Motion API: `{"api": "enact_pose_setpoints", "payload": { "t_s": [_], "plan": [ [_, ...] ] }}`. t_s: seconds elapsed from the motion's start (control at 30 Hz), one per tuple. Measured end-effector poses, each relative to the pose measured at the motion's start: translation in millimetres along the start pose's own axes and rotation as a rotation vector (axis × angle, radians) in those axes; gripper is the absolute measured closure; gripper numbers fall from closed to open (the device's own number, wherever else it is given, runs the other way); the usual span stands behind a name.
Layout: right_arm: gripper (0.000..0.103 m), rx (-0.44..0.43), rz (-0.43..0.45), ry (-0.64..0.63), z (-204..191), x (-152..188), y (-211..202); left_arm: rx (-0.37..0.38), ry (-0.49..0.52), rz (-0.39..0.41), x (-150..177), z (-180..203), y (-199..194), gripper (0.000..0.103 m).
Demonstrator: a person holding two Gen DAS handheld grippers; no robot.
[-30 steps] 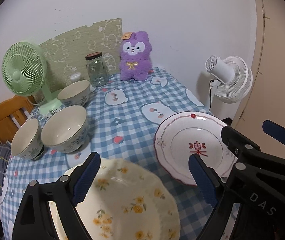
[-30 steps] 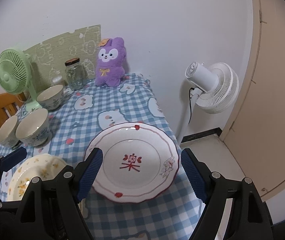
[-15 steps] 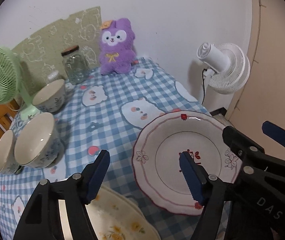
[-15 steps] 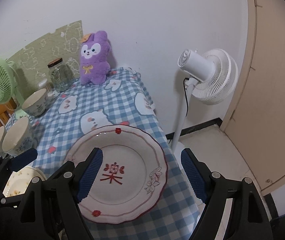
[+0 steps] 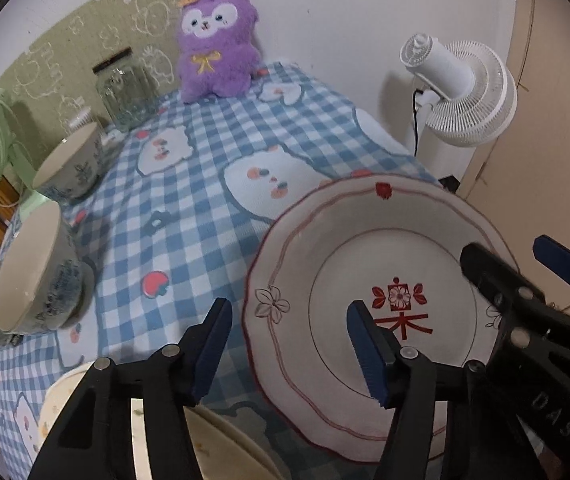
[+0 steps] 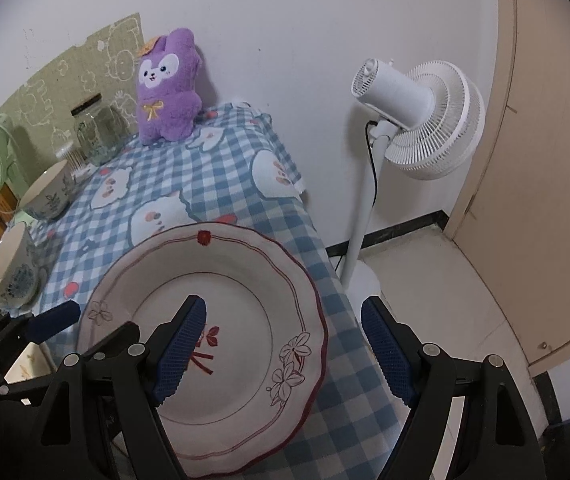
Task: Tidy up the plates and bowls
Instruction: 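Close both tools on the red-character plate rim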
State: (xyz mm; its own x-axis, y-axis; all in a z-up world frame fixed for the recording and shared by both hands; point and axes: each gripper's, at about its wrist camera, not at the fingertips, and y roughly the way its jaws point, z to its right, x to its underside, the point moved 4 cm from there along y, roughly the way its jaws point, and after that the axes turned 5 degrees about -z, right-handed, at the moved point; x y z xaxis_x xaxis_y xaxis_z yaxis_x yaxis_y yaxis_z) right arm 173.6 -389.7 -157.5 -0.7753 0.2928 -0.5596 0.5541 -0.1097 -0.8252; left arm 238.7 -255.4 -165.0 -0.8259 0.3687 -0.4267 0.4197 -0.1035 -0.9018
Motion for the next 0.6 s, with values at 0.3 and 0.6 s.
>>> {"api": "enact_pose_setpoints", "payload": {
  "t_s": [0.3, 0.6],
  "plan": [
    [0.036, -0.004, -0.044, 0.004, 0.3, 3.6, 18.1, 0.05, -0.03, -0.055, 0.7, -2.2, 11.9, 0.048],
    [0.05, 0.02, -0.087, -0.02, -5.1, 13.1, 28.8, 0.062, -0.044, -0.057, 1.4, -2.7, 12.5, 0.052]
  ]
}}
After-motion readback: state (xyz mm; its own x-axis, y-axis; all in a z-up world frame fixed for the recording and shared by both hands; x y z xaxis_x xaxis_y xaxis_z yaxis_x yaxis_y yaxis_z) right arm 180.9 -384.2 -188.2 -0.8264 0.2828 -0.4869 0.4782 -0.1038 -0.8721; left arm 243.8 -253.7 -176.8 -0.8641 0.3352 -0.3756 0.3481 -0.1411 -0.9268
